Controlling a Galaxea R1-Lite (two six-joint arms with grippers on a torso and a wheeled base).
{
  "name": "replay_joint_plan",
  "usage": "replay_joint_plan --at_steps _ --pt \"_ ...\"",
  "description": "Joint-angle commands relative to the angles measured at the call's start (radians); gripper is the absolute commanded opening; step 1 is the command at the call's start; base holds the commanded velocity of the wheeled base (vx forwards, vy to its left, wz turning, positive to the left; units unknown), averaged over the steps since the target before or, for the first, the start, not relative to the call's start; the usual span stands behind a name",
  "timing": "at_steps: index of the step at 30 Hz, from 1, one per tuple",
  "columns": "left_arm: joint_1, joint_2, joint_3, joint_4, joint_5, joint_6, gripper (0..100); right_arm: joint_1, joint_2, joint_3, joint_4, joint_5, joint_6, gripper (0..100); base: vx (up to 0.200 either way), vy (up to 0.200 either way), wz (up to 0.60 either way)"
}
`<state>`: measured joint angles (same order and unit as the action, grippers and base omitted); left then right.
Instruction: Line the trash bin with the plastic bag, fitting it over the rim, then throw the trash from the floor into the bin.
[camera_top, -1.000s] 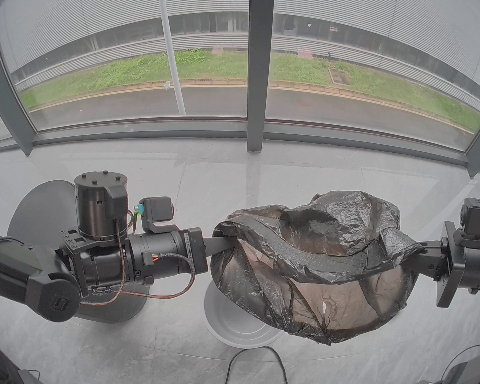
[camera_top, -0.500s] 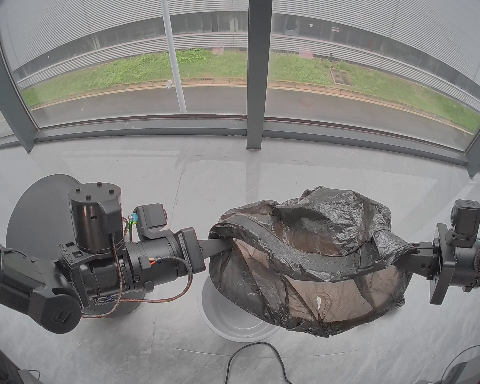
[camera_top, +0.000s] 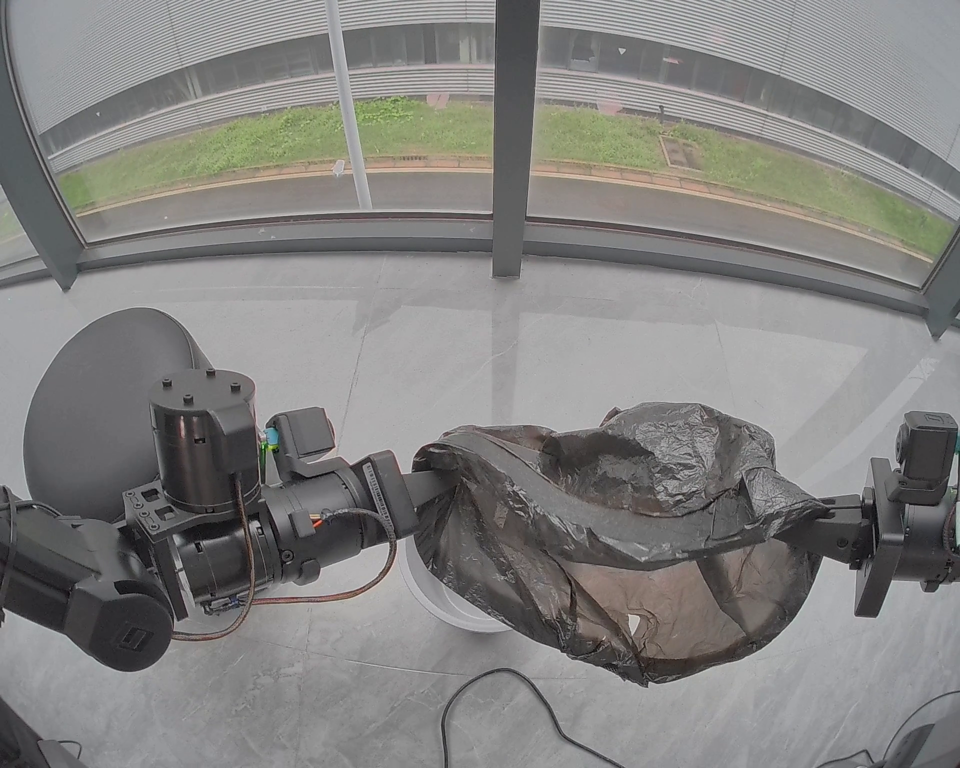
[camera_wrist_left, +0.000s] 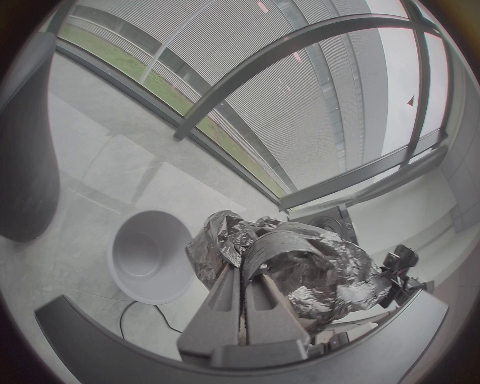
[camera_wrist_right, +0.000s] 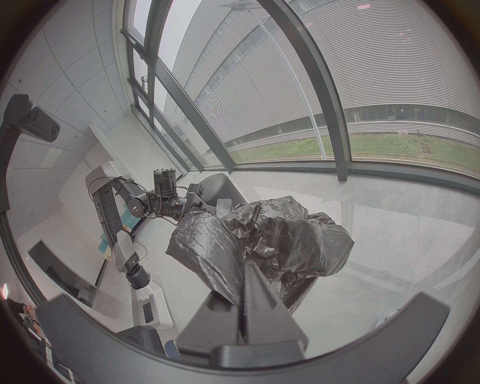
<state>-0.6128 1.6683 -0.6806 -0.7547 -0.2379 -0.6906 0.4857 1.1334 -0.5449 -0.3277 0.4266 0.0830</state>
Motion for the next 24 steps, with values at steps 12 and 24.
replay_joint_plan --at_steps 12,24 --pt "-0.030 -0.019 0.081 -0.040 0.037 0.000 0 -0.010 0.032 0.011 -0.001 0.009 0.000 0 0.167 0.000 0.00" --pt "-0.041 -0.001 0.118 -0.049 0.019 -0.067 0 -0.010 0.025 0.069 -0.001 0.014 0.000 0 0.067 0.000 0.00"
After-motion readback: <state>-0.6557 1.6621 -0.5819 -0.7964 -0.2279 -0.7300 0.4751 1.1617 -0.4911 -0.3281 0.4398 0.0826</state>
